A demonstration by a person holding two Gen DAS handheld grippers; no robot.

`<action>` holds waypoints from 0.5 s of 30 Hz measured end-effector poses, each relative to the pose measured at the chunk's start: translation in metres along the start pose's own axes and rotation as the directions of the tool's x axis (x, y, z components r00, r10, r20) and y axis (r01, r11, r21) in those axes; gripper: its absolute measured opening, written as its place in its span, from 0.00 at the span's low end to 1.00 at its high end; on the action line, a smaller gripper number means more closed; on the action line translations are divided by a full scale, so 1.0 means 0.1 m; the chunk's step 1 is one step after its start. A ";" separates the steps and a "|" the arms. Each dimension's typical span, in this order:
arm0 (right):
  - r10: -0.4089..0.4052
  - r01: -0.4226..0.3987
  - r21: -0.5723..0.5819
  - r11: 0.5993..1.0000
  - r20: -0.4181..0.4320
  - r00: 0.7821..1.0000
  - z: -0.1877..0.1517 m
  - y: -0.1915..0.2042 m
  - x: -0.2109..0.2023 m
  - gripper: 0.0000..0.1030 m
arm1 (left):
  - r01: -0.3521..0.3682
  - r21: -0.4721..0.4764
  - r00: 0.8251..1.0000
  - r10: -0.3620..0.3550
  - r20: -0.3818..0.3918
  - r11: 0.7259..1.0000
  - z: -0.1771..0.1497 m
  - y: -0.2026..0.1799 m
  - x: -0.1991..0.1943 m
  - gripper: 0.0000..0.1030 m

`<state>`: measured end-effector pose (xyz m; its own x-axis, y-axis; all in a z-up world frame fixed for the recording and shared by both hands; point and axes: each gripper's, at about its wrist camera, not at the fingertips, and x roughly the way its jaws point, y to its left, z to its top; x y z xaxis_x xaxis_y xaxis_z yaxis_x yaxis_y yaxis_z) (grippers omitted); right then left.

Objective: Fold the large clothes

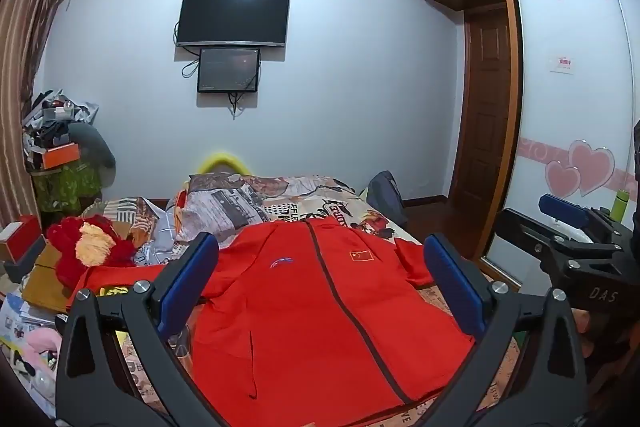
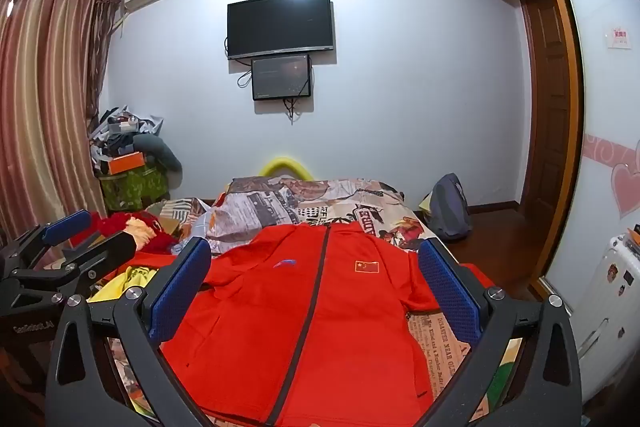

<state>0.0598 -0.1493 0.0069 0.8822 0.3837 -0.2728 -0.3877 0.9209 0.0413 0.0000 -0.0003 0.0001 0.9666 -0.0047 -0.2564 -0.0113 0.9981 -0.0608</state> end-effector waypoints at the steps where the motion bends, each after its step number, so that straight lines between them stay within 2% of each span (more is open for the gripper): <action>1: 0.000 0.000 -0.002 1.000 -0.004 1.000 0.00 0.00 0.00 1.00 | 0.006 -0.004 1.000 -0.006 -0.001 1.000 0.00 0.00 0.00 1.00; 8: 0.001 -0.001 -0.006 1.000 -0.001 1.000 0.01 0.01 0.00 1.00 | 0.010 -0.014 1.000 -0.010 -0.009 1.000 0.00 0.11 0.00 1.00; 15: 0.004 -0.004 -0.007 1.000 -0.010 1.000 -0.02 0.03 0.05 1.00 | 0.002 -0.013 1.000 -0.002 -0.011 1.000 -0.03 0.06 0.04 1.00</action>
<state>0.0624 -0.1449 0.0041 0.8781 0.3862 -0.2824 -0.3926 0.9190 0.0360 0.0030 0.0054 -0.0036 0.9637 -0.0075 -0.2669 -0.0126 0.9972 -0.0735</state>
